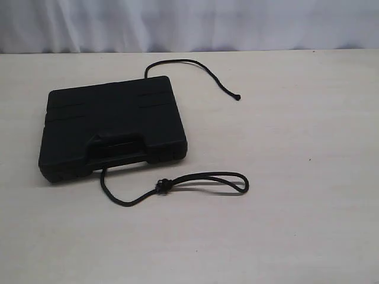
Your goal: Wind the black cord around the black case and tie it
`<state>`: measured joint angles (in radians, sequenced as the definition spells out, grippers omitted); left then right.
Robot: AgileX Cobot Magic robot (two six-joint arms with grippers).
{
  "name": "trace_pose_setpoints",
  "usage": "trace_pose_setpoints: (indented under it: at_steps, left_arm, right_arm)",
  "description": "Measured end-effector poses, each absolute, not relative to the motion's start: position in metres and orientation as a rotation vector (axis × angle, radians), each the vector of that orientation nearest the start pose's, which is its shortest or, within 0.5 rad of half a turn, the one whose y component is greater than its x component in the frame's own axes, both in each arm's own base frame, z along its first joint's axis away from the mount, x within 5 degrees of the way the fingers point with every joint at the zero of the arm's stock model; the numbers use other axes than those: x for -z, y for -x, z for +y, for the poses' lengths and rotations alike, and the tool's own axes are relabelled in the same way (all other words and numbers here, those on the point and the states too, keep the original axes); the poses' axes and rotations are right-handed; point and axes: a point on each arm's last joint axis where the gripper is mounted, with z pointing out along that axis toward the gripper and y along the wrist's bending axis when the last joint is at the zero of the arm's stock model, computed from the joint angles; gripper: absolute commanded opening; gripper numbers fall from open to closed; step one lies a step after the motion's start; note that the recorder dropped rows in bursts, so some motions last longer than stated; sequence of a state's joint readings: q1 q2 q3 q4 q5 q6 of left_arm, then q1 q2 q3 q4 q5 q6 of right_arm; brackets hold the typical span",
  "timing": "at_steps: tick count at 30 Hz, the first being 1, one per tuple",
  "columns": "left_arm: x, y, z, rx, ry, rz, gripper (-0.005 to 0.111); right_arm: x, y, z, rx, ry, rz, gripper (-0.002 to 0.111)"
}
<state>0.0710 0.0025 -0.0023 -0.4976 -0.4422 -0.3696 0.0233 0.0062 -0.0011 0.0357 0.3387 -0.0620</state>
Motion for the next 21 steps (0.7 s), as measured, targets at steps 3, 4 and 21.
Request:
trace_pose_setpoints:
  at_steps: [3,4,21]
  left_arm:
    - [-0.253,-0.039,0.025,0.564,0.646,0.825,0.0]
    - [-0.254,-0.037,0.025,0.561,0.643,0.797,0.0]
    - [-0.362,-0.143,0.016,0.042,0.334,1.92,0.0]
  right_arm:
    - [-0.183,-0.054,0.002,-0.007,0.055,1.826,0.004]
    - [-0.183,-0.054,0.002,-0.007,0.055,1.826,0.004]
    - [-0.183,-0.054,0.002,-0.007,0.055,1.826,0.004]
